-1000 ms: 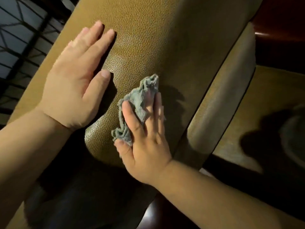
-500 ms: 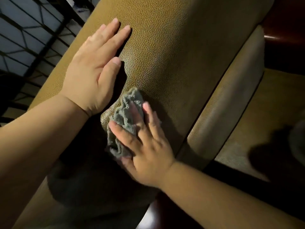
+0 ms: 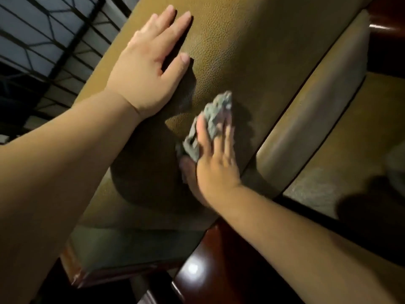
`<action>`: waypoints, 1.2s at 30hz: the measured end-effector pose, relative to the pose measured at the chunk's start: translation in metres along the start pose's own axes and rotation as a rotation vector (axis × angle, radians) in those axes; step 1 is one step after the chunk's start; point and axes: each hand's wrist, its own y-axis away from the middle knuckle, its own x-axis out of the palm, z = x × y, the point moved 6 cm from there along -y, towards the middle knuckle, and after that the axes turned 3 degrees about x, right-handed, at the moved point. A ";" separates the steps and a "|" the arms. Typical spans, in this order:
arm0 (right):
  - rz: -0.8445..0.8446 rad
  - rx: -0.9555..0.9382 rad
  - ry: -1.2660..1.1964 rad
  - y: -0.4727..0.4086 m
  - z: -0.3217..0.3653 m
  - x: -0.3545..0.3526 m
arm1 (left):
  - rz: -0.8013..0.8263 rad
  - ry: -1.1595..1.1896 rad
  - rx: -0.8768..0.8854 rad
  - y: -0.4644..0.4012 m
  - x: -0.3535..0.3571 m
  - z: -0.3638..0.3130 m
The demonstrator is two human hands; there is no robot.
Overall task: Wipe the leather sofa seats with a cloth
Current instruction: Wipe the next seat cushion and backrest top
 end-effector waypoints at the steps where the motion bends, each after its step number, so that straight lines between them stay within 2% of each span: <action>1: -0.045 0.017 -0.021 -0.023 0.000 -0.012 | 0.017 0.010 -0.007 0.011 -0.001 0.003; 3: -0.181 0.090 -0.168 -0.050 0.010 -0.034 | 0.050 0.014 -0.019 0.031 -0.002 0.011; 5: -0.193 0.067 -0.212 -0.034 0.030 -0.027 | 0.059 0.021 -0.020 0.045 -0.003 0.017; 8: -0.039 -0.205 -0.097 0.038 0.045 0.014 | 0.032 0.005 -0.024 0.050 0.000 0.016; 12: -0.079 -0.478 0.043 0.033 0.002 0.019 | -0.084 -0.026 -0.007 0.049 0.002 0.012; 13: -0.110 -0.442 0.104 0.012 -0.014 0.013 | -0.104 -0.025 -0.002 0.051 0.004 0.013; 14: -0.135 -0.283 0.142 -0.019 -0.039 0.005 | -0.123 -0.021 -0.003 0.052 0.005 0.014; 15: -0.123 -0.034 0.118 -0.049 -0.072 0.000 | -0.138 -0.017 -0.005 0.052 0.006 0.016; 17: -0.141 0.496 -0.117 -0.082 -0.134 -0.010 | -0.152 -0.011 0.000 0.050 0.007 0.016; 18: -0.171 0.641 -0.192 -0.082 -0.147 -0.010 | -0.156 -0.010 0.001 0.049 0.007 0.015; 19: -0.195 0.688 -0.229 -0.072 -0.144 -0.008 | -0.160 -0.012 0.000 0.049 0.007 0.016; 21: -0.117 0.616 -0.249 -0.021 -0.113 0.016 | -0.162 -0.011 -0.005 0.050 0.006 0.018; 23: 0.174 0.463 -0.125 0.045 -0.073 0.048 | -0.146 -0.005 -0.018 0.051 0.007 0.017; 25: 0.410 0.394 0.011 0.067 -0.077 0.067 | -0.097 -0.013 -0.039 0.056 0.008 0.015; 26: 0.382 0.388 0.041 0.048 -0.090 0.063 | -0.065 -0.028 -0.046 0.062 0.008 0.014; 27: 0.251 0.413 0.045 0.016 -0.104 0.047 | -0.028 -0.054 -0.048 0.070 0.010 0.011; 29: -0.041 0.641 -0.072 -0.048 -0.146 0.005 | 0.017 -0.109 -0.035 0.089 0.014 0.004; 30: -0.113 0.731 -0.139 -0.073 -0.166 -0.013 | 0.005 -0.125 -0.030 0.095 0.015 0.000; 33: -0.087 0.787 -0.223 -0.085 -0.189 -0.015 | -0.086 -0.164 -0.021 0.097 0.018 -0.002; 36: 0.038 0.679 -0.197 -0.012 -0.149 0.024 | -0.122 -0.213 -0.013 0.096 0.021 -0.002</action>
